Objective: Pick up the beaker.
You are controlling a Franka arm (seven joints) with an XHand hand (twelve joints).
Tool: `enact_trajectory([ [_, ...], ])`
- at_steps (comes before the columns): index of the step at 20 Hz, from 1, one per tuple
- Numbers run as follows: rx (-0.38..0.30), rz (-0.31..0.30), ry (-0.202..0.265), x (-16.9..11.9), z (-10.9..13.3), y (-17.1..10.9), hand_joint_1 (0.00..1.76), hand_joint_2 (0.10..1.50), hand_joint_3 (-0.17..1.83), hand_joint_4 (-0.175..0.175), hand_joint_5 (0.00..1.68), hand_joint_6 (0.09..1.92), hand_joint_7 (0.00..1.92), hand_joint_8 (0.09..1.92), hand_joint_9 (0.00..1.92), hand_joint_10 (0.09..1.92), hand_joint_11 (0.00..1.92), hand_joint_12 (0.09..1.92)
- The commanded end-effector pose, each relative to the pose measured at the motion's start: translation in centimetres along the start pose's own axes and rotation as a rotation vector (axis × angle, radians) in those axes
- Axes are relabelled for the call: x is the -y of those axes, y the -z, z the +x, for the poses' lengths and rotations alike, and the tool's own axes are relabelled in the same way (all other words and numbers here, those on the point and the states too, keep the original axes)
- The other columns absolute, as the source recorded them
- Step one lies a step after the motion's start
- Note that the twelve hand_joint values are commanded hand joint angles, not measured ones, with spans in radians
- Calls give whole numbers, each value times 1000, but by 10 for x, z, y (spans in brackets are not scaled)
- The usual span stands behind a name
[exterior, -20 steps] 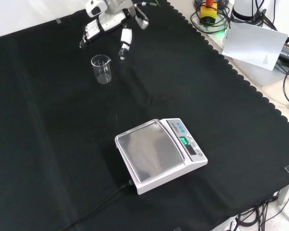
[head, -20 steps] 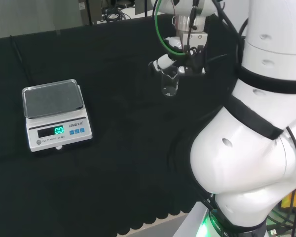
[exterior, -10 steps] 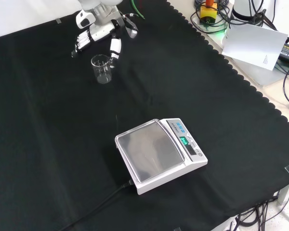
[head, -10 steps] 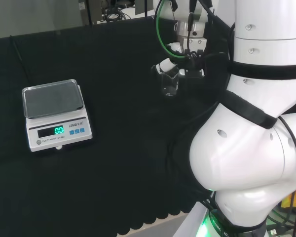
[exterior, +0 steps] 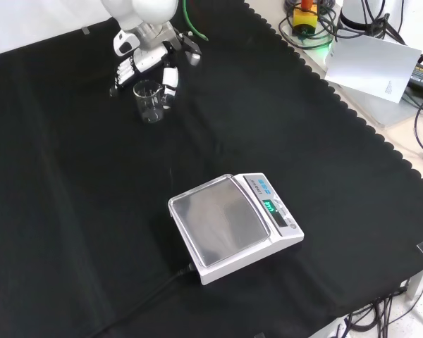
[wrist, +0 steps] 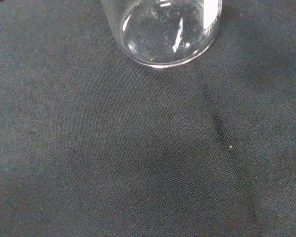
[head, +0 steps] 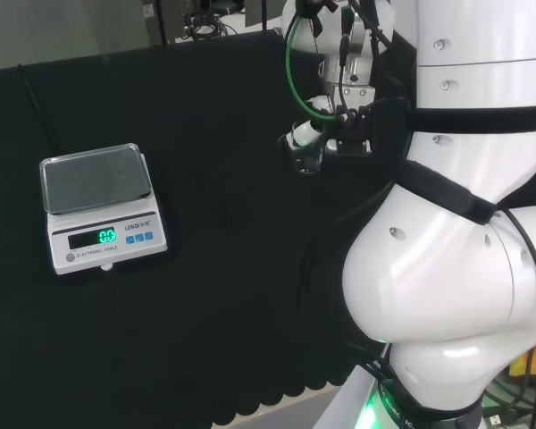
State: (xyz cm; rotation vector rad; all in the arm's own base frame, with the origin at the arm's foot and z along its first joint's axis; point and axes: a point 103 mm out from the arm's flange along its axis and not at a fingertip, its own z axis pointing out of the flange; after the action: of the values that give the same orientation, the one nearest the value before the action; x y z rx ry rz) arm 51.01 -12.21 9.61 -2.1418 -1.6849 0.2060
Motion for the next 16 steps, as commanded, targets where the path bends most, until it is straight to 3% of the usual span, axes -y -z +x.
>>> enact_trajectory([
  [1,-17,-4,4,-3,1,-7,542,705,143,-13,75,87,0,536,0,760,0,1047],
  [4,-23,-43,4,-3,4,-8,613,726,150,-14,131,87,15,614,82,826,0,1230],
  [6,-31,-69,-2,-3,6,-8,705,747,183,-7,227,87,103,704,250,838,49,1396],
  [9,-43,-109,-11,-4,8,-8,866,705,425,-4,408,93,337,820,661,756,416,1361],
  [10,-42,-119,-14,-4,9,-8,921,674,545,-7,466,185,416,855,787,740,573,1301],
  [13,-36,-142,-23,-4,12,-7,1062,662,744,-44,490,856,625,1040,1068,791,1029,1080],
  [16,-28,-141,-25,-6,14,-7,1114,680,797,-76,514,1144,718,1251,1151,918,1222,988],
])
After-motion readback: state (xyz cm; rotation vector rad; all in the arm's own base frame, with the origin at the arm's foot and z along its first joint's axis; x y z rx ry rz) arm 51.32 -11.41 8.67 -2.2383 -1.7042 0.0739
